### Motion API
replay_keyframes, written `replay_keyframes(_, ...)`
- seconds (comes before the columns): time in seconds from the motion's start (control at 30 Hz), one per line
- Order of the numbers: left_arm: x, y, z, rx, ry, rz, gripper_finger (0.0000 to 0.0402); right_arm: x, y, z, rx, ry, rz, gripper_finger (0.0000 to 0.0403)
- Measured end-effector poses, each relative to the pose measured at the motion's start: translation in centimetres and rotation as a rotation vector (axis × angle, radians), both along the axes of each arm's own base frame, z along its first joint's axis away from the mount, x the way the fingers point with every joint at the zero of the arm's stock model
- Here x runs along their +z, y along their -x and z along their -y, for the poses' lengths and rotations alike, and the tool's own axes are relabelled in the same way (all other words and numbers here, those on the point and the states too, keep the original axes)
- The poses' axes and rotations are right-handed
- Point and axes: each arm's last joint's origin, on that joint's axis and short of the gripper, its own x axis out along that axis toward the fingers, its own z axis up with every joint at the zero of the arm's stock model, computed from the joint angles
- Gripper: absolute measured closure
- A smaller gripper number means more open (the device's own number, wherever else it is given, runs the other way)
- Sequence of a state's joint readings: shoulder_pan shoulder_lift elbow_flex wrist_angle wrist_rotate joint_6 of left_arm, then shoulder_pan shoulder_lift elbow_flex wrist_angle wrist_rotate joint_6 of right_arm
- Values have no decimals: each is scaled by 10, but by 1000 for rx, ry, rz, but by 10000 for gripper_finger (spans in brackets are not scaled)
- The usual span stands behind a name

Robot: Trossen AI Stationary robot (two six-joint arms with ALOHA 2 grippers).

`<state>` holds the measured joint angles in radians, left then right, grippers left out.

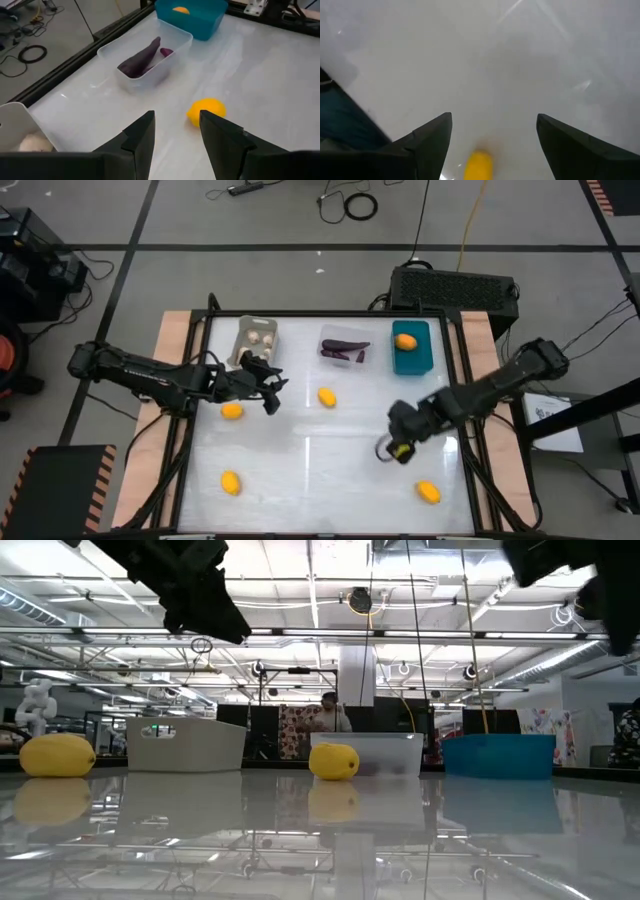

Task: Sort produce into baskets
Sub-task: Put the lemon into the blue bin

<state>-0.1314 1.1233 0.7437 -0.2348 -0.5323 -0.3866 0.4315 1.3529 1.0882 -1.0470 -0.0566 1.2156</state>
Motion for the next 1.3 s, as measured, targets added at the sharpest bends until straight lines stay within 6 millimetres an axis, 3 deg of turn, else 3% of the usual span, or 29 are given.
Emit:
replay_keyframes(0.27, 3, -2, 0, -4, -2, 36, 238, -8, 22, -46, -67, -9, -60, 120)
replay_keyframes(0.57, 3, -3, 0, -1, -5, 37, 238, -39, 31, -85, -91, 31, -212, 120)
replay_keyframes(1.3, 3, -2, 0, 14, -15, 38, 238, -83, 32, -124, -30, -19, -375, 120)
